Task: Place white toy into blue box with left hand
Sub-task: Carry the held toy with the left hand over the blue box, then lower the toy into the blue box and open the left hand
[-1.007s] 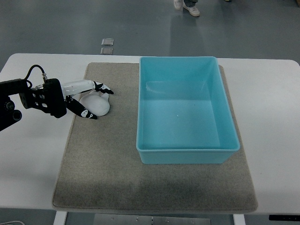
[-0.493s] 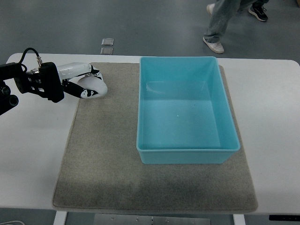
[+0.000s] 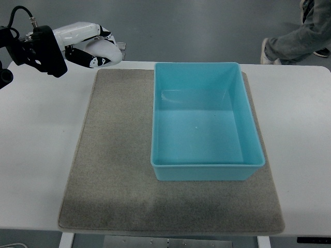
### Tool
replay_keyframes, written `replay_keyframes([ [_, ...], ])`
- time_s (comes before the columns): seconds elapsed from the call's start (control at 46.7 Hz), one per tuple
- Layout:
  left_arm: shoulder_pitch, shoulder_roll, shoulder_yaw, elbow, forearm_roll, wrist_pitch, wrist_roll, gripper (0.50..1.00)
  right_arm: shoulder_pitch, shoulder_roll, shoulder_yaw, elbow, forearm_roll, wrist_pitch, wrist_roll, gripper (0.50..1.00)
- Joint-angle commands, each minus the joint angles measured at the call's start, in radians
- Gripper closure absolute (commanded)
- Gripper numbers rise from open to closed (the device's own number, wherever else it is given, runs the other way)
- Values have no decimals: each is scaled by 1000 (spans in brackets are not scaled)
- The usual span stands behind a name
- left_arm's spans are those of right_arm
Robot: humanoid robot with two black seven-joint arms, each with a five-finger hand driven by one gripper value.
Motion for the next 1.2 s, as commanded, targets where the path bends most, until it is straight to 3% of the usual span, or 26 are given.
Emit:
replay_keyframes([
  [0.0, -39, -7, 2, -33, 0, 1, 0, 1000, 0, 0, 0, 0, 0, 0, 0, 564],
  [0.257, -87, -92, 13, -110, 3, 1, 0, 1000, 0, 0, 0, 0, 0, 0, 0, 564],
  [0.514, -73, -215, 43, -101, 26, 1, 2, 1000, 0, 0, 0, 0, 0, 0, 0, 564],
  [0.771, -21, -312, 45, -82, 169, 64, 3, 1000, 0, 0, 0, 0, 0, 0, 0, 564],
  [1.093, -7, -364, 106, -62, 206, 70, 5, 1000, 0, 0, 0, 0, 0, 0, 0, 564],
  [1.136, -6, -369, 111, -58, 212, 70, 5, 871, 0, 0, 0, 0, 0, 0, 0, 564],
  [1.179, 0, -378, 112, -56, 215, 70, 5, 815, 0, 0, 0, 0, 0, 0, 0, 564],
])
